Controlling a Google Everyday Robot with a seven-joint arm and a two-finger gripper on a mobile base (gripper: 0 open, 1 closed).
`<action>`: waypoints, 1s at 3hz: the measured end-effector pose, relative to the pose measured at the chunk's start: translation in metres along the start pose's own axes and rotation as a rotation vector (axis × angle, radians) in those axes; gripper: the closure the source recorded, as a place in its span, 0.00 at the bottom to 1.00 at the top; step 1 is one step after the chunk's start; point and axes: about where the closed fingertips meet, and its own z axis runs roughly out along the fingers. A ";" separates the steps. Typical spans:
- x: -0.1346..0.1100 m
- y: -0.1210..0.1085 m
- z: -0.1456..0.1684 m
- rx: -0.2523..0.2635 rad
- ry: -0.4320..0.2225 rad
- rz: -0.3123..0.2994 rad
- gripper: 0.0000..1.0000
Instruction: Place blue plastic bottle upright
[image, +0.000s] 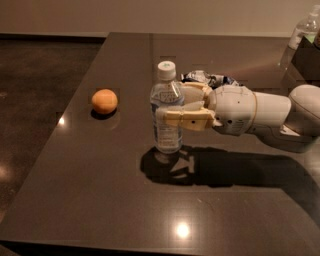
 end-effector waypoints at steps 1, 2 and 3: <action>0.006 0.001 -0.001 -0.001 0.001 0.000 0.84; 0.013 0.000 -0.001 -0.003 0.010 0.007 0.52; 0.019 -0.001 -0.002 -0.008 0.019 0.016 0.28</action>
Offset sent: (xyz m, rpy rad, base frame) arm 0.0014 -0.0054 -0.0171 -0.0076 0.0132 -0.0074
